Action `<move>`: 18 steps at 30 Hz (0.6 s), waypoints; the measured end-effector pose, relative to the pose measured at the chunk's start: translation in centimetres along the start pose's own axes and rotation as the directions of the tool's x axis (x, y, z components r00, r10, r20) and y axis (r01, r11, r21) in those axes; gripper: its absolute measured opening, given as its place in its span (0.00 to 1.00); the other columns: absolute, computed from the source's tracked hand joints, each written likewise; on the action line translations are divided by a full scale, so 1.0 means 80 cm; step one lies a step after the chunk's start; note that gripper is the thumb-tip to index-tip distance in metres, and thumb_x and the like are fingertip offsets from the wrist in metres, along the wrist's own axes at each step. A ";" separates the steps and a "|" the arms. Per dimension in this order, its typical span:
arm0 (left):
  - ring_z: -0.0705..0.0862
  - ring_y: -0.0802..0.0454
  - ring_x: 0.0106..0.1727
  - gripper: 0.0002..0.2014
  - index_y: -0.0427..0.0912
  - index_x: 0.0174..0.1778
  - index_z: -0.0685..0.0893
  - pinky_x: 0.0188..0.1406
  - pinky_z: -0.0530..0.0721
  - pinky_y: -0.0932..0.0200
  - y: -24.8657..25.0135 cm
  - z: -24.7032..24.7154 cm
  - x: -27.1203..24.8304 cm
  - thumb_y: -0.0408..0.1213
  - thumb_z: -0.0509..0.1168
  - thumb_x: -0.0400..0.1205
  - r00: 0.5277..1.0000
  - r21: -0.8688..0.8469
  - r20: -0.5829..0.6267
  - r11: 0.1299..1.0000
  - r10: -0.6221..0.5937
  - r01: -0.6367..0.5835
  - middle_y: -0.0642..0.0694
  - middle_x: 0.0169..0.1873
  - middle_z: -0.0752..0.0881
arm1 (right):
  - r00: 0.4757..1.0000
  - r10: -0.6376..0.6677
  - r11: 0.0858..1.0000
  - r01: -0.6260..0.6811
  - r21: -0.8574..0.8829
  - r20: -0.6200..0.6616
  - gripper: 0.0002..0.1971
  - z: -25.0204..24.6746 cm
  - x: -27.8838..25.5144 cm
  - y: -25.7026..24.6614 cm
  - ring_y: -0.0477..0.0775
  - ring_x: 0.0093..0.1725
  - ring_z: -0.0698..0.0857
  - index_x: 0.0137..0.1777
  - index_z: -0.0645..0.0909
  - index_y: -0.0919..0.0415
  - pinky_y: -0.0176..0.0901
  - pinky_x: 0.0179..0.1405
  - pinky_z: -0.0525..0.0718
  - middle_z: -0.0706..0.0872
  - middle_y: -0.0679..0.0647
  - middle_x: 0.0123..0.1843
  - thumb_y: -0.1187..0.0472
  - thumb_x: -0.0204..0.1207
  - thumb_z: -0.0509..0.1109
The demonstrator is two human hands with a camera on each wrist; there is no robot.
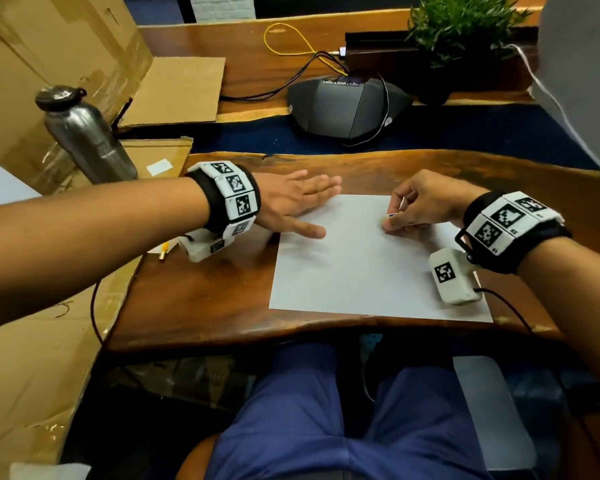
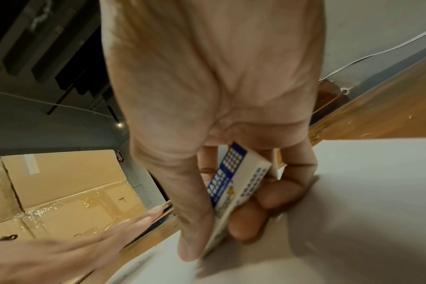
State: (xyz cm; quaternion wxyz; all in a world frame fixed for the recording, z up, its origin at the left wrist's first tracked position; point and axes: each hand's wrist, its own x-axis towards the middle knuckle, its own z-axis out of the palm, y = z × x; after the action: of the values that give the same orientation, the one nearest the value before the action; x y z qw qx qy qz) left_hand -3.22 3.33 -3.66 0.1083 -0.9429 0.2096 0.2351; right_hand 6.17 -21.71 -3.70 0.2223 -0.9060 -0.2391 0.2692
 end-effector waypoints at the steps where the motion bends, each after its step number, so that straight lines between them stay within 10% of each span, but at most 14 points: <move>1: 0.33 0.54 0.86 0.46 0.49 0.86 0.32 0.84 0.33 0.46 0.012 0.003 -0.007 0.73 0.41 0.81 0.998 0.009 -0.019 0.998 0.056 -0.056 0.49 0.85 0.30 | 1.000 0.001 1.000 -0.001 0.007 0.000 0.12 0.000 0.000 0.001 0.54 0.39 0.88 0.44 0.90 0.62 0.48 0.44 0.87 0.93 0.59 0.42 0.55 0.68 0.84; 6: 0.33 0.54 0.86 0.45 0.49 0.87 0.35 0.83 0.33 0.49 0.087 0.042 -0.043 0.69 0.47 0.83 0.950 -0.069 0.020 0.948 0.312 -0.310 0.49 0.86 0.33 | 1.000 -0.003 1.000 0.002 0.016 0.010 0.12 -0.002 0.005 0.003 0.55 0.40 0.88 0.44 0.90 0.63 0.46 0.42 0.87 0.92 0.58 0.41 0.56 0.67 0.85; 12: 0.34 0.52 0.86 0.48 0.47 0.86 0.31 0.85 0.35 0.46 0.040 0.024 -0.021 0.72 0.44 0.81 0.992 -0.132 0.042 0.984 -0.117 0.122 0.49 0.85 0.31 | 1.000 -0.015 1.000 0.015 0.010 0.004 0.12 -0.002 0.004 0.004 0.54 0.37 0.87 0.41 0.90 0.62 0.50 0.45 0.88 0.92 0.59 0.39 0.56 0.66 0.87; 18: 0.33 0.51 0.86 0.60 0.46 0.85 0.30 0.84 0.37 0.50 0.051 0.025 -0.018 0.76 0.58 0.73 0.969 -0.302 0.079 0.921 -0.233 0.246 0.50 0.84 0.29 | 1.000 0.007 0.999 -0.008 -0.033 -0.027 0.11 -0.001 0.000 0.000 0.56 0.38 0.89 0.42 0.90 0.61 0.50 0.44 0.89 0.92 0.58 0.39 0.56 0.67 0.86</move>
State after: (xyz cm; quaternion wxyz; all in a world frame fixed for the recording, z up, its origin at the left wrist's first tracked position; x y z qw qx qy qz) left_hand -6.97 0.77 -5.13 -0.0084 -0.9616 0.0510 0.2695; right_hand 6.21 -21.73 -3.67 0.2096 -0.9139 -0.2371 0.2541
